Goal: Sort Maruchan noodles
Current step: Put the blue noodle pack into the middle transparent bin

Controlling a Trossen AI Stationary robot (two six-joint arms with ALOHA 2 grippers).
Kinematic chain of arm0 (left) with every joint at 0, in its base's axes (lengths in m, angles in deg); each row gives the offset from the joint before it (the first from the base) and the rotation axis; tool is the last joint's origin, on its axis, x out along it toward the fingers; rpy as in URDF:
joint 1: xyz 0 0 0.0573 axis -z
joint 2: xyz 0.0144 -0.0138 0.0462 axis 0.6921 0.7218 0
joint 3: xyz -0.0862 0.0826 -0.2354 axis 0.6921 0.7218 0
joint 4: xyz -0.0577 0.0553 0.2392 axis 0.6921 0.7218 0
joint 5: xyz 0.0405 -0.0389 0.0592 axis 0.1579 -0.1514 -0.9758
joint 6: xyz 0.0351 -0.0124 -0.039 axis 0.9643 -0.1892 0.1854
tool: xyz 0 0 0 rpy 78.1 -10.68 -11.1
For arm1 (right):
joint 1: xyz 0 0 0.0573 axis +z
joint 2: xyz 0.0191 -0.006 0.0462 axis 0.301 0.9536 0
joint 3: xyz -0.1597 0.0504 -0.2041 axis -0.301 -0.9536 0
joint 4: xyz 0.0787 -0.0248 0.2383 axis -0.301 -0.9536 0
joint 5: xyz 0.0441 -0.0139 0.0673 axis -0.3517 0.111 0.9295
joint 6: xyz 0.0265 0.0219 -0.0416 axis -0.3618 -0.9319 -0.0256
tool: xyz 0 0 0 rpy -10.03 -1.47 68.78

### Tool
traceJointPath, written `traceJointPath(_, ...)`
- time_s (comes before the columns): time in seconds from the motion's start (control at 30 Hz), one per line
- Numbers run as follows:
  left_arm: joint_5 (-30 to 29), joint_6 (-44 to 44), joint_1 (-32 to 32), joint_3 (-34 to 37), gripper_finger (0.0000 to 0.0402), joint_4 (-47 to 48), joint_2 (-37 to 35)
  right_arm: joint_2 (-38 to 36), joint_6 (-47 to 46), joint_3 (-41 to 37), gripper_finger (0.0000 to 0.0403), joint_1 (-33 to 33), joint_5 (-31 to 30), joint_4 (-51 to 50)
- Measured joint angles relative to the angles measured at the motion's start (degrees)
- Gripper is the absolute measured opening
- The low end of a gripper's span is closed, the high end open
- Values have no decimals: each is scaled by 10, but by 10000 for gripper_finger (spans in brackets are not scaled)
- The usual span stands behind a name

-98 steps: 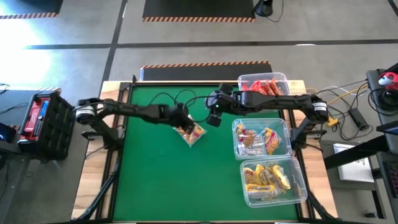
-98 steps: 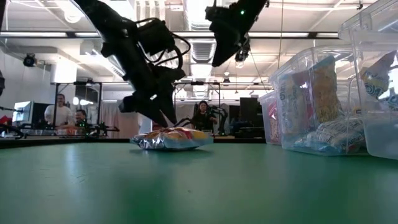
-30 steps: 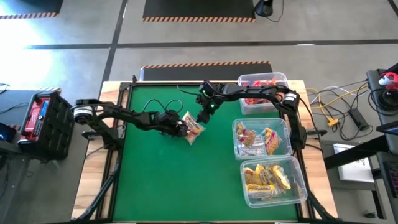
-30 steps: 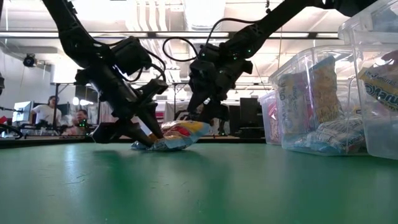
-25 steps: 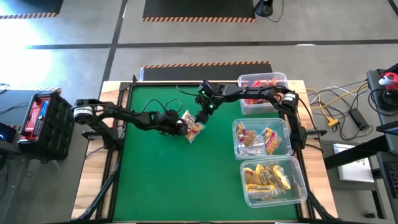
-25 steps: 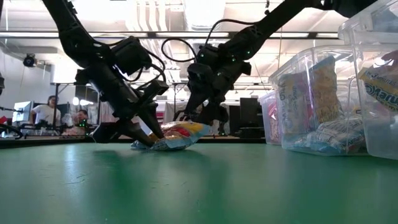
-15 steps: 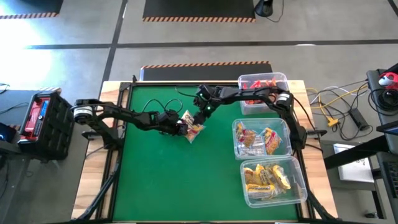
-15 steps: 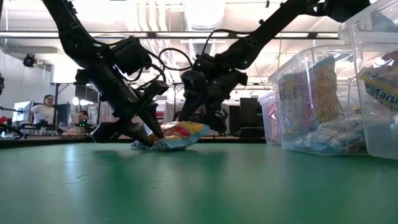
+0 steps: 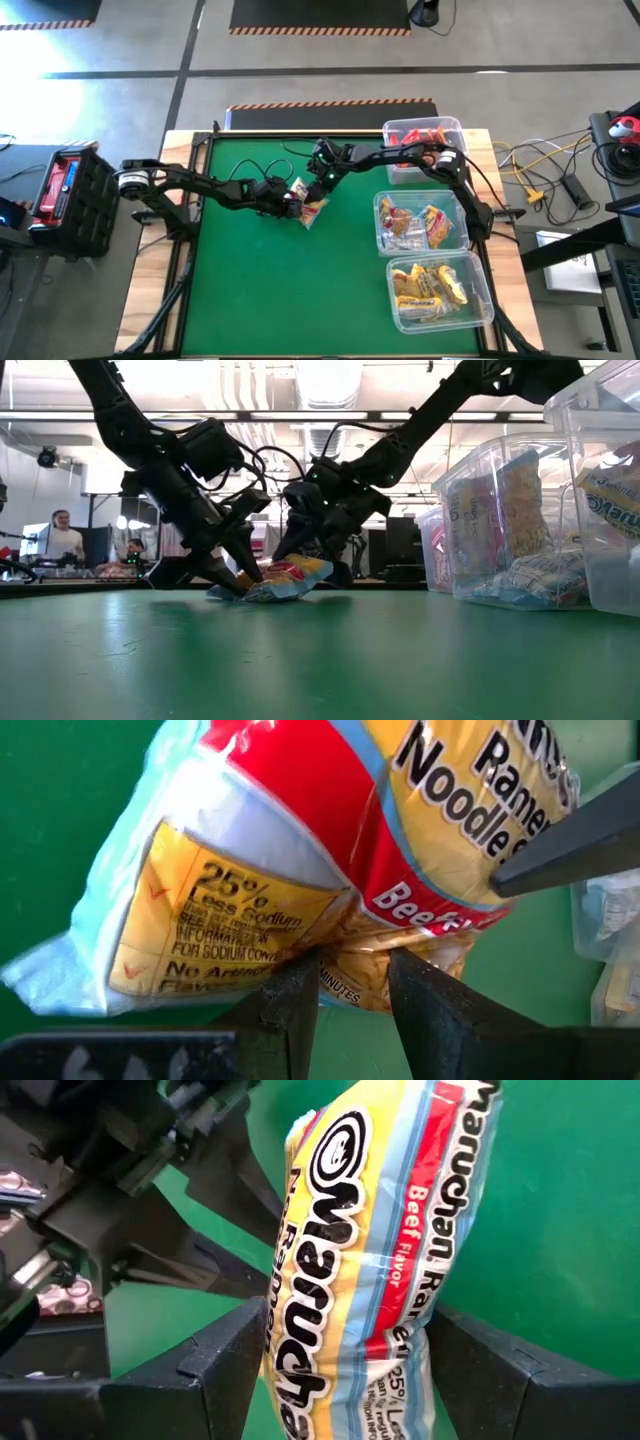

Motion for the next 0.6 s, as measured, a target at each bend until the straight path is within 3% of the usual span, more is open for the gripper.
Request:
traceJointPath(0.33,0,1,0,0,103,-3,0,2,2,0,243,10,-1,12)
traceJointPath(0.6,-1,4,0,0,103,-7,0,2,-6,0,184,12,2,13)
